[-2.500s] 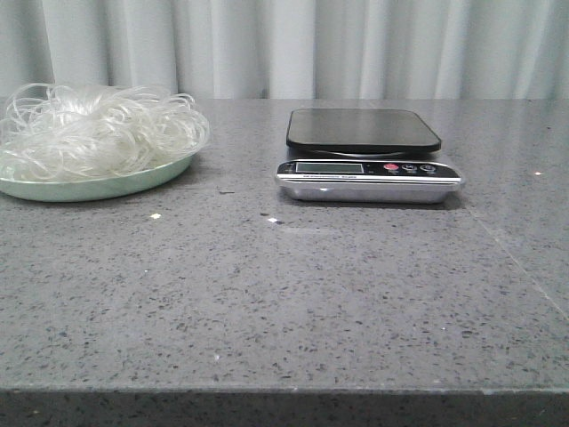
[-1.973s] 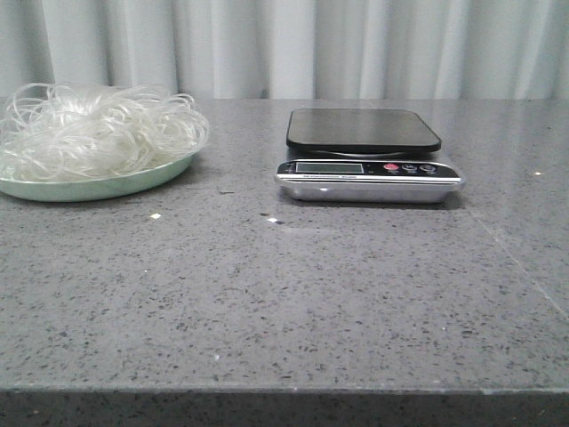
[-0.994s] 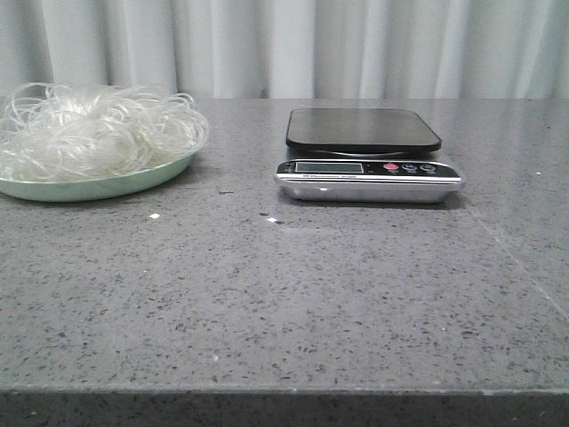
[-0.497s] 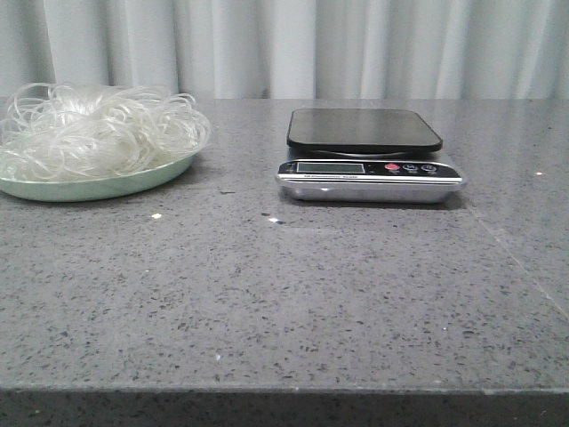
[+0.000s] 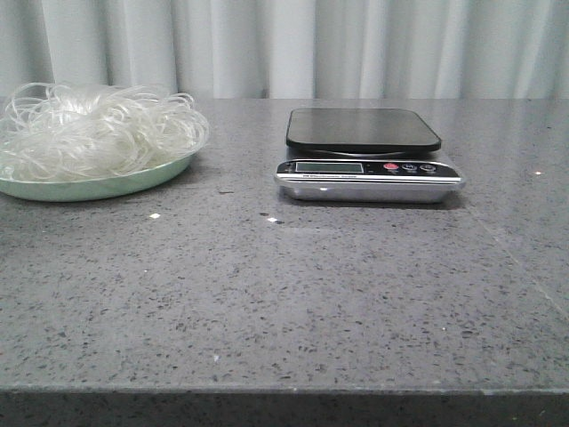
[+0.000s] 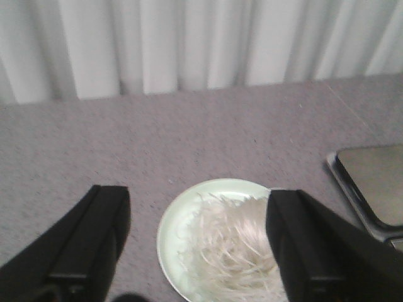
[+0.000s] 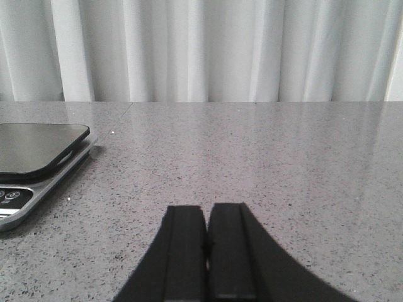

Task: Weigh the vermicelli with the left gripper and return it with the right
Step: 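Lower the left gripper onto the vermicelli pile and close on it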

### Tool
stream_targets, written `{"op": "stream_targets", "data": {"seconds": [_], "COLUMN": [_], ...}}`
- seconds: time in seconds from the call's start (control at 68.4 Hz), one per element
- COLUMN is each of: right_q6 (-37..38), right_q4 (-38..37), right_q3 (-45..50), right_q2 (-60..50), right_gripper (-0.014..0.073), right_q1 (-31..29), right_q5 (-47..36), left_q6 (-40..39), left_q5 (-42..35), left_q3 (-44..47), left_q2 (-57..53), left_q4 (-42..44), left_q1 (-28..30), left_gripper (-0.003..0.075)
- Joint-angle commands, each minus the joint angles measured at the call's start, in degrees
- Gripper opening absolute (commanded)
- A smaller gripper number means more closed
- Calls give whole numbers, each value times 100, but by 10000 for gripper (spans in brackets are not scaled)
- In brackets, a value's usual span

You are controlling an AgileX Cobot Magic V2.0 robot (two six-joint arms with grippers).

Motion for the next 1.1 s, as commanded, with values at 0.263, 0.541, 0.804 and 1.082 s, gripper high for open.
{"op": "stream_targets", "data": {"seconds": [0.263,0.541,0.804,1.082], "right_q6": [-10,-10,-10,-10], "right_q4": [-45,-45,-45,-45], "right_q3": [-46,-46,-46,-46], "right_q2": [-97,-97,-97,-97], "right_gripper": [151,151,151,151], "right_q1": [-16,-16,-16,-16], "right_q5": [-468,-468,-468,-468], "left_q6": [2,2,2,2], "left_q5": [81,-141,-268,-268], "left_q3": [-870,-949,-949,-949], "left_q2": [2004,3250,3929,3983], "left_q4": [-762,-589,-589,-589], "left_q1": [-728,-839,-839,-839], "left_gripper": [602,602,597,314]}}
